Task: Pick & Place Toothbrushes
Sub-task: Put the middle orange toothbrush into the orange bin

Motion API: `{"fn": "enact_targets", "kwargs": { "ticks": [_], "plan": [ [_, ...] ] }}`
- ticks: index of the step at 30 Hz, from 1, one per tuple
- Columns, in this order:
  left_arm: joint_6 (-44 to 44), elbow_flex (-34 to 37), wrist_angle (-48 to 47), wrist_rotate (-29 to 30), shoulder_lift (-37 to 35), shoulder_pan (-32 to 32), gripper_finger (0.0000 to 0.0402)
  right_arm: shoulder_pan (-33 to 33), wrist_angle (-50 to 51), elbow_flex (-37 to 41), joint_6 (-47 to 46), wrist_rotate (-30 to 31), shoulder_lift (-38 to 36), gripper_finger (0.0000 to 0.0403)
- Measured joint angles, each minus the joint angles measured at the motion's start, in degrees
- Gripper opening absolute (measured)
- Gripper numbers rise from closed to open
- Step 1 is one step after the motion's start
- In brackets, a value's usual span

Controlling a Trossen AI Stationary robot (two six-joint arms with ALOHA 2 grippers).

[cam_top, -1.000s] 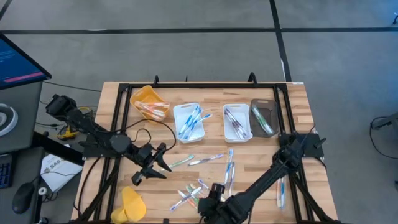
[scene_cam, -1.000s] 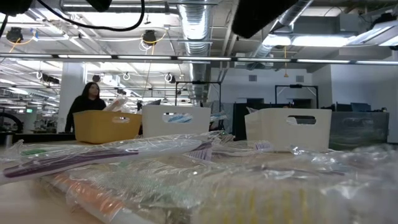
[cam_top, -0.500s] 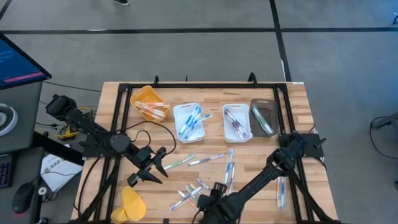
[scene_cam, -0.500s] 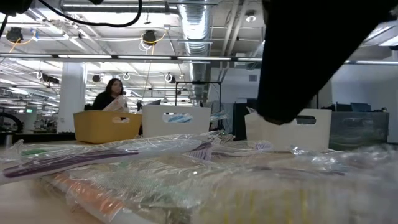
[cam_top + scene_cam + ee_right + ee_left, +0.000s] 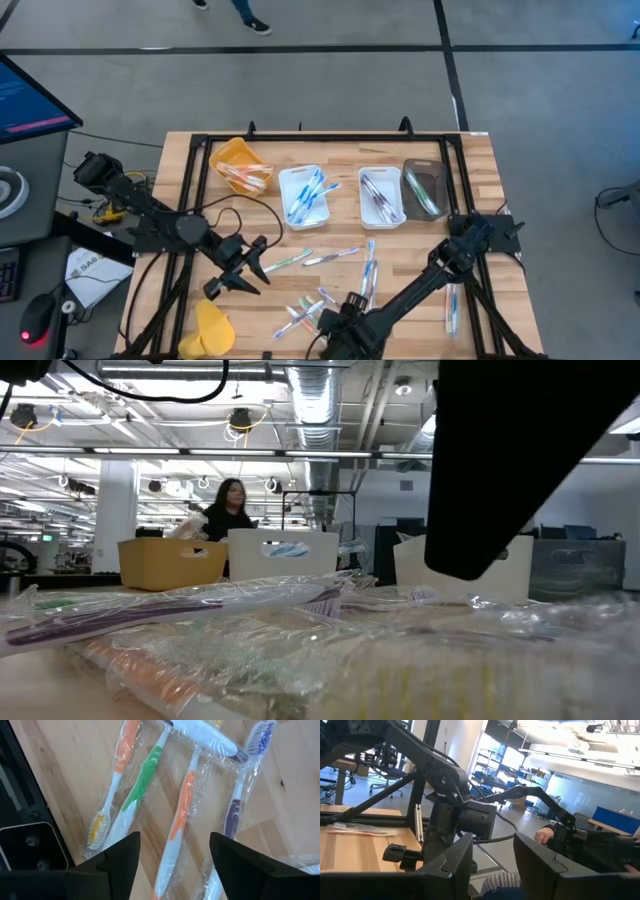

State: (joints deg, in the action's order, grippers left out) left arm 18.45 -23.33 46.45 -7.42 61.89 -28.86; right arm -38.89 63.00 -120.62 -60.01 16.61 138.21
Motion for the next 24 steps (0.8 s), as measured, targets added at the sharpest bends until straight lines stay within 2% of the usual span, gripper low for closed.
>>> {"fn": "enact_targets", "kwargs": {
  "ticks": [12, 24],
  "plan": [
    [-0.15, 0.0, 3.92, 0.02, 0.0, 0.1, 0.0136, 0.0, -0.04, 0.0, -0.97, 0.14, -0.01, 0.0234],
    [-0.15, 0.02, 6.09, 0.04, -0.75, 3.78, 0.0136, -0.07, -0.19, 0.0, -3.64, 0.17, -0.02, 0.0234]
  ]
}}
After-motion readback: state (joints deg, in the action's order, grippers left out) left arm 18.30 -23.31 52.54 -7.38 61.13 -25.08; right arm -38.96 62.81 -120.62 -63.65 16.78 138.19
